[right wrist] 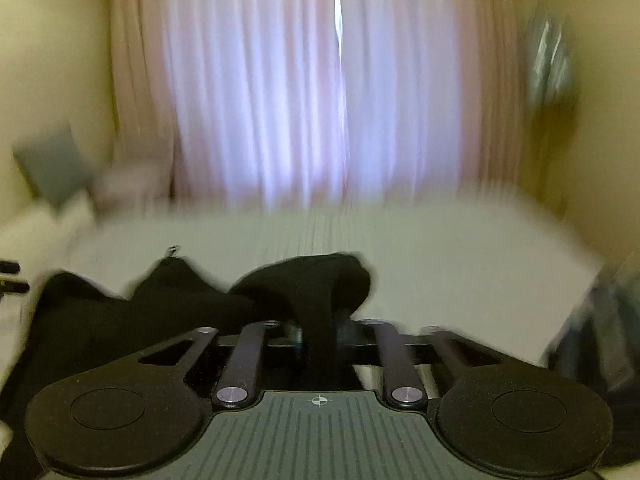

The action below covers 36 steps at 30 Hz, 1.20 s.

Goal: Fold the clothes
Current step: 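Lay the black jacket flat on the bed and open both grippers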

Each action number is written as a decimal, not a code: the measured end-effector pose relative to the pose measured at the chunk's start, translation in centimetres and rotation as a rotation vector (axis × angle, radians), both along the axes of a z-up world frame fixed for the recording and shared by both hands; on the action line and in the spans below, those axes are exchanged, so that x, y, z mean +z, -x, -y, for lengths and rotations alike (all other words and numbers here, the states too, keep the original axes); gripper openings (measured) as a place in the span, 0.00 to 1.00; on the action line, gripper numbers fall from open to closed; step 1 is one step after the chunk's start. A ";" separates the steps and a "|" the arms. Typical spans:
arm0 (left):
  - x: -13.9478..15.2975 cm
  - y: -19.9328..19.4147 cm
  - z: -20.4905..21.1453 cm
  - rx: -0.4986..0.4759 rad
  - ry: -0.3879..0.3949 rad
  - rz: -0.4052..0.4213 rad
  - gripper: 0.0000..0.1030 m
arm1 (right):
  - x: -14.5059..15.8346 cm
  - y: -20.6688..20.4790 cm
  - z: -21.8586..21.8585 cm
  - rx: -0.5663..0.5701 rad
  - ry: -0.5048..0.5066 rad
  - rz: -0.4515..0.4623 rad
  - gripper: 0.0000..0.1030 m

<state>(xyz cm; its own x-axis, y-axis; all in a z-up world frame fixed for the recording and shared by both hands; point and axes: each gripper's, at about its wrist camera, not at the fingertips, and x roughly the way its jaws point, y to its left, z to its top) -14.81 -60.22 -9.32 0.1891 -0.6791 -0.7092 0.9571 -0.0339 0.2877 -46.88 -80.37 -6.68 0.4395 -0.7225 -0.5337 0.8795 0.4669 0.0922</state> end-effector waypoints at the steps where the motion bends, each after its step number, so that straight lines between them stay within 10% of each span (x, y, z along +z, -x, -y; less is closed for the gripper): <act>1: -1.9 -0.3 0.1 0.024 -0.035 -0.019 0.33 | -3.2 -0.4 2.7 0.002 -0.080 -0.020 0.67; 10: -10.9 -3.3 -11.0 0.157 -0.300 -0.096 0.49 | -16.3 3.1 2.8 -0.025 -0.428 0.004 0.67; 24: -15.8 -13.3 -18.9 0.022 -0.456 -0.100 0.64 | -17.5 8.7 -13.2 -0.297 -0.633 -0.140 0.69; 36: -16.9 -16.8 -19.3 -0.024 -0.524 -0.152 0.60 | -20.4 8.2 -14.8 -0.413 -0.759 -0.119 0.82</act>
